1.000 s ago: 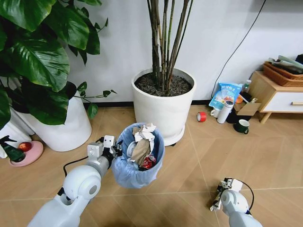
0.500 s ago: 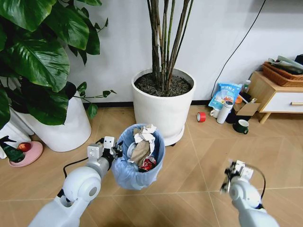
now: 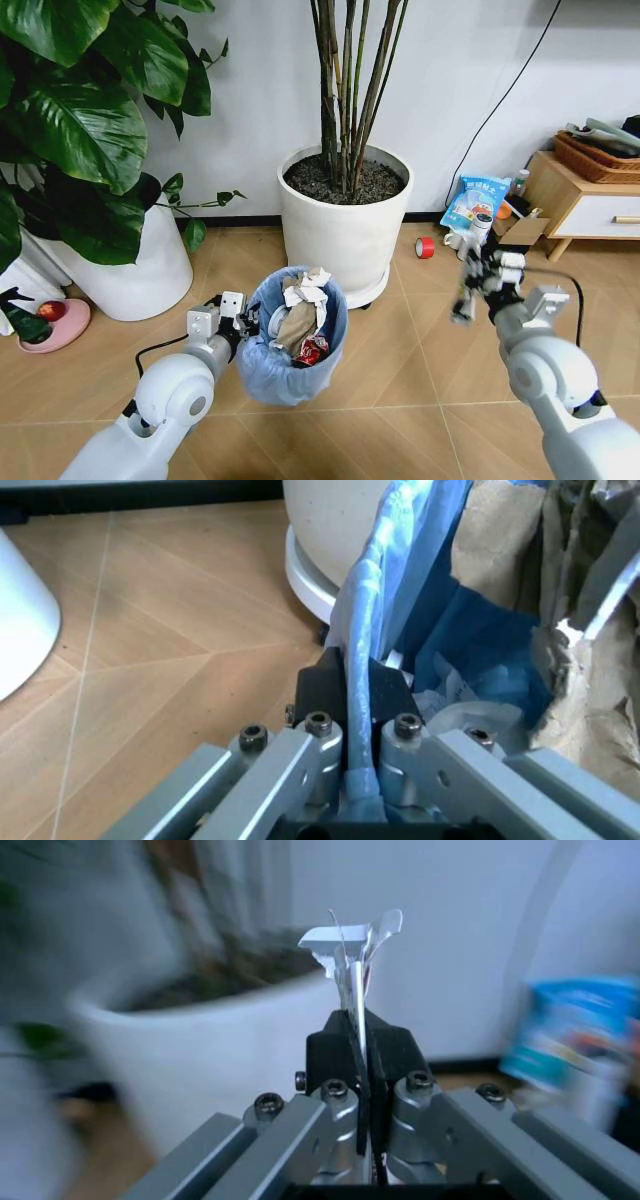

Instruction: Pick up the trash bin and place the garbage on the floor into it.

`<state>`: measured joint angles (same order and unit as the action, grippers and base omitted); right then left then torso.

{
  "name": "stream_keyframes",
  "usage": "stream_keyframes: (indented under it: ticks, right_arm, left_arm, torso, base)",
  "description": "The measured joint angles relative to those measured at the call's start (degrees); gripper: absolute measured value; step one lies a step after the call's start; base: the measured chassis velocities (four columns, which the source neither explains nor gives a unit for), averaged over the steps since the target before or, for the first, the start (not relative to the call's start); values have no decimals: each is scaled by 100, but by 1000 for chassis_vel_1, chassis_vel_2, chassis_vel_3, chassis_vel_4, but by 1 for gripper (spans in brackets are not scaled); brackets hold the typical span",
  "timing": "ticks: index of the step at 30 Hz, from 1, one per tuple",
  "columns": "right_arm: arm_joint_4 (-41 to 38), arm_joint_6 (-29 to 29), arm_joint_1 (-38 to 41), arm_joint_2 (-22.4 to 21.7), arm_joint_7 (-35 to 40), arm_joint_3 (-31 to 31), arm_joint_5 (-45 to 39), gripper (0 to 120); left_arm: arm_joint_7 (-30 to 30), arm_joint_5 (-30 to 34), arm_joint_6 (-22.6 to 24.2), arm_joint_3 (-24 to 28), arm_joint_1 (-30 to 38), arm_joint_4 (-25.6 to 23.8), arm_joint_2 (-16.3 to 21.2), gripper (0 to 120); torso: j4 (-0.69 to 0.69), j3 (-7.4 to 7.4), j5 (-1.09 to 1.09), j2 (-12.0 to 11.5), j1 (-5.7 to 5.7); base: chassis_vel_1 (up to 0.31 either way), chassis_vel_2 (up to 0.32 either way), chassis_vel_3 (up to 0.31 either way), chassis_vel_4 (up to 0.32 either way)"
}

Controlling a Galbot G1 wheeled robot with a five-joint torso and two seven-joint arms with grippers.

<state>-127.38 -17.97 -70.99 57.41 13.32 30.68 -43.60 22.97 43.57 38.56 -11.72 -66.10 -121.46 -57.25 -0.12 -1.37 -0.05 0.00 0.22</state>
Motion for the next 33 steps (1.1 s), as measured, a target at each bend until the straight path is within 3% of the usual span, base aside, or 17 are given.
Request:
stream_keyframes:
  ticks: [11,14,21,33]
  right_arm:
    - [-264,481,408,-377,-1087,-739,-431,0]
    - [-232,511,497,-387,-1134,-918,-431,0]
    - [131,598,1209,-376,-1168,-2081,-431,0]
    - [921,941,1759,-110,-1344,-3120,66,0]
  left_arm:
    - [-130,164,59,285,254,230,17,0]
    - [-135,182,68,336,293,263,17,0]
    - [-169,309,59,547,501,405,-12,0]
    - [-79,597,79,586,598,357,6,0]
  torso:
    - [-1,0,0,0,0]
    - [-1,0,1,0,0]
    - [-1,0,-1,0,0]
    - [0,-1,0,0,0]
  base:
    - [0,0,0,0]
    - [0,0,0,0]
    - [0,0,0,0]
    - [0,0,0,0]
